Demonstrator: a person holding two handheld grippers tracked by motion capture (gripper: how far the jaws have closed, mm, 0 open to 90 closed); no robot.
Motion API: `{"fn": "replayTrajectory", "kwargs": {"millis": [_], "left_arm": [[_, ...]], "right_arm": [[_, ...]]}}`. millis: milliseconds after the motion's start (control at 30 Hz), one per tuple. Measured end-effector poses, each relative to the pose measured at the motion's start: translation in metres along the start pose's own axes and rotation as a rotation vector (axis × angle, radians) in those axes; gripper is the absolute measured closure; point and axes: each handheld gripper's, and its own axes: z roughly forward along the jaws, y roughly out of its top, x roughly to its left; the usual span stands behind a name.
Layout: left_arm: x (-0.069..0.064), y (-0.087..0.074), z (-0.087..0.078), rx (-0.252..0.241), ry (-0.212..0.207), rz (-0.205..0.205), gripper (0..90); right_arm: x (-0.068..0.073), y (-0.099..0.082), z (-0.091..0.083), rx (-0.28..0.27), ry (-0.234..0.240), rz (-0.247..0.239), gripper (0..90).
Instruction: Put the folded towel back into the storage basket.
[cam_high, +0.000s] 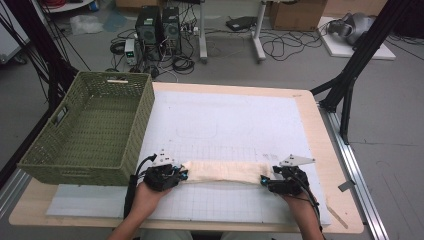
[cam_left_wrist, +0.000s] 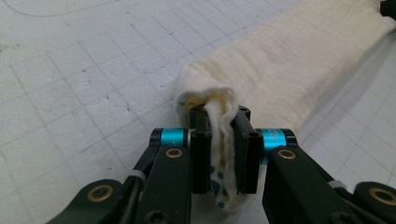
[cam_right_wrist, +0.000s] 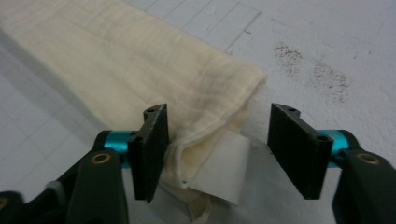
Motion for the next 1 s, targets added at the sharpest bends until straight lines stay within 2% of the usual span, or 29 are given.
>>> {"fn": "replayTrajectory", "kwargs": {"millis": [100, 167, 267, 333, 367, 433, 567, 833, 1000], "left_arm": [[0.000, 0.000, 0.000, -0.001, 0.001, 0.002, 79.7], [-0.001, 0.000, 0.000, -0.003, 0.000, 0.009, 79.9], [-0.001, 0.000, 0.000, -0.004, 0.003, 0.024, 80.1], [-0.002, 0.000, 0.000, -0.003, 0.005, 0.028, 80.4], [-0.002, 0.000, 0.000, -0.004, 0.005, 0.027, 80.4], [-0.002, 0.000, 0.000, -0.003, 0.004, 0.028, 80.6], [-0.002, 0.000, -0.002, -0.013, 0.003, 0.024, 81.2], [-0.003, 0.009, -0.015, -0.072, 0.003, 0.036, 81.4], [-0.008, 0.016, -0.023, -0.104, 0.003, 0.054, 81.7]], "right_arm": [[0.000, -0.001, -0.001, -0.004, 0.022, 0.021, 49.5], [0.000, -0.001, -0.001, -0.008, 0.020, 0.043, 53.2], [0.000, 0.001, -0.002, 0.008, 0.017, 0.087, 64.6], [0.003, 0.001, -0.001, 0.007, 0.031, 0.083, 74.1], [0.005, 0.001, -0.001, 0.004, 0.031, 0.065, 78.0], [0.008, 0.003, -0.001, 0.015, 0.017, 0.038, 79.8], [0.009, 0.003, -0.001, 0.013, 0.008, 0.029, 80.7], [0.010, 0.007, -0.004, -0.012, -0.012, 0.026, 81.8], [0.010, 0.012, -0.005, -0.021, -0.038, -0.003, 81.8]]}}
